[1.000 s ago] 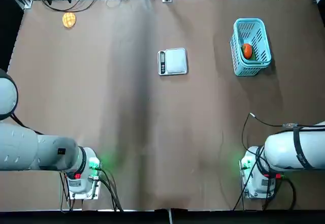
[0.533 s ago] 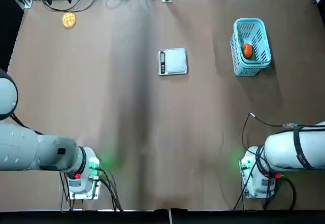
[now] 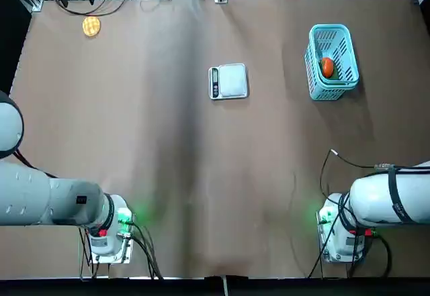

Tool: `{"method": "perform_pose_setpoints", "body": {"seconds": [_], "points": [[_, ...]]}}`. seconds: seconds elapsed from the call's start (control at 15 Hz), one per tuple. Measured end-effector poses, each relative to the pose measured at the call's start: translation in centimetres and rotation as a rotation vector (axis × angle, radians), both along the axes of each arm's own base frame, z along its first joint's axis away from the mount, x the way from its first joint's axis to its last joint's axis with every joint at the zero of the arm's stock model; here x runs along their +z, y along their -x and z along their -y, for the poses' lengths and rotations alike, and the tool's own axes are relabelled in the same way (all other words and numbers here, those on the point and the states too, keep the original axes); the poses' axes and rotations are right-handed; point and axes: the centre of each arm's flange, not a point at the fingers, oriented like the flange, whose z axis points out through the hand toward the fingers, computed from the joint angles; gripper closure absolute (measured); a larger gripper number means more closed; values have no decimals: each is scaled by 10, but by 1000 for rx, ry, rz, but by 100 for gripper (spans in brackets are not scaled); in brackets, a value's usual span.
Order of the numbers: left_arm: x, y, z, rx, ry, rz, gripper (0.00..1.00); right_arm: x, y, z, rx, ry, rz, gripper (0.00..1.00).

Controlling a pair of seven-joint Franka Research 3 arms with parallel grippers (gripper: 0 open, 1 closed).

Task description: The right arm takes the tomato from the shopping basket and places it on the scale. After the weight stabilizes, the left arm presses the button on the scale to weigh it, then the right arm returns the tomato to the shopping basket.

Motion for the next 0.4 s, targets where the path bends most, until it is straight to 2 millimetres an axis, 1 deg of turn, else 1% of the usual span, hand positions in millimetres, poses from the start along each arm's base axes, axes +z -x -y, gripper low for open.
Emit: {"method": "perform_pose_setpoints", "body": {"seconds": [0.4], "points": [[-1,1,-1,4,-1,-8,0,6,0,-1,1,1,12,0]]}}
